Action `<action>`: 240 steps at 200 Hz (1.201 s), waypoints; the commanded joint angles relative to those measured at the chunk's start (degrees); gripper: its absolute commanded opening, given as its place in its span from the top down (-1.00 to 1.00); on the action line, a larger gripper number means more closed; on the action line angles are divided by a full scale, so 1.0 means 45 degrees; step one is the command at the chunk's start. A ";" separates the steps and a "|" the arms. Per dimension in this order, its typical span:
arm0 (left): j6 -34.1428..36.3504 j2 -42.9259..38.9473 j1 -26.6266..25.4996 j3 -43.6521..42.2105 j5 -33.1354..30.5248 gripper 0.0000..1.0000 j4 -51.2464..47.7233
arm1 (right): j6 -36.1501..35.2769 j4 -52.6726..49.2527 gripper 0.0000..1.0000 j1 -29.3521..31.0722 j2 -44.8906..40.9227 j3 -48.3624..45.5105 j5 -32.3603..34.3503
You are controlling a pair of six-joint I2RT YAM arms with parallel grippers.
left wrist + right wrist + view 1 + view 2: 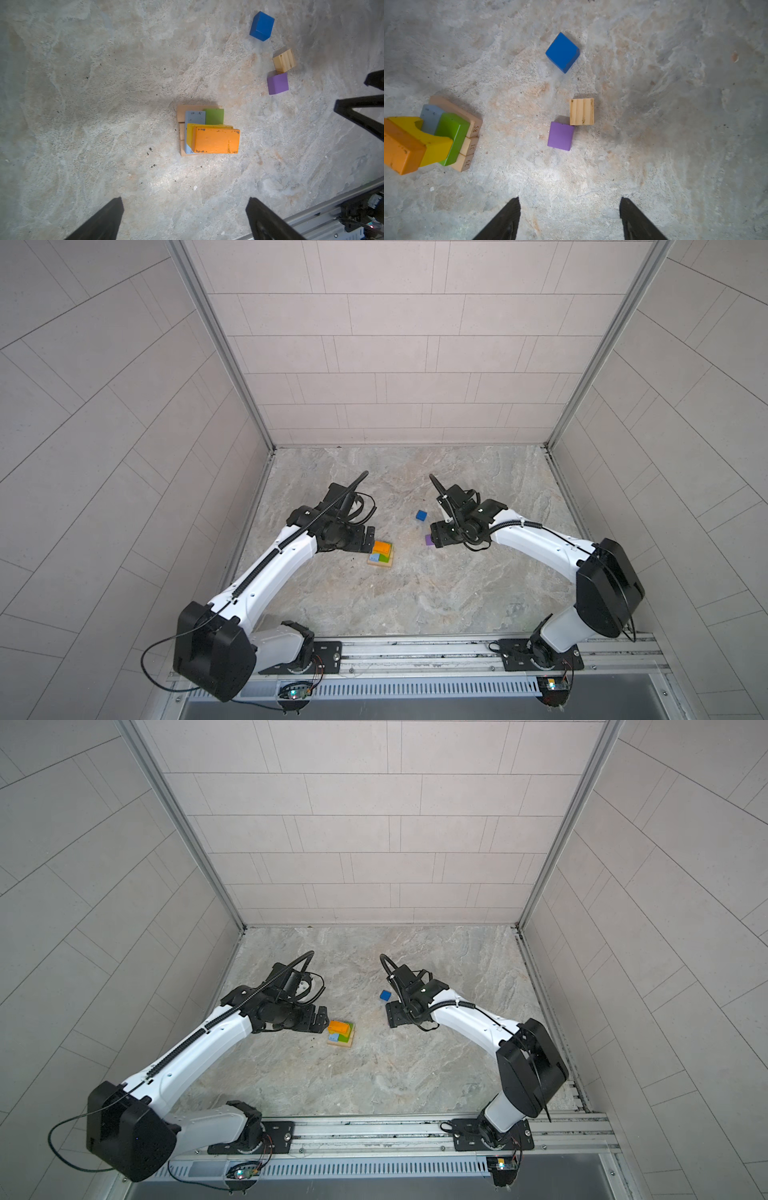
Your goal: Build the wood block tower
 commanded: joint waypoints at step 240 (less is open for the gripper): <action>-0.0149 -0.0825 0.1904 -0.0571 0.3344 -1.00 0.1489 | 0.0607 0.1003 -0.04 0.0566 0.3774 0.1375 0.0701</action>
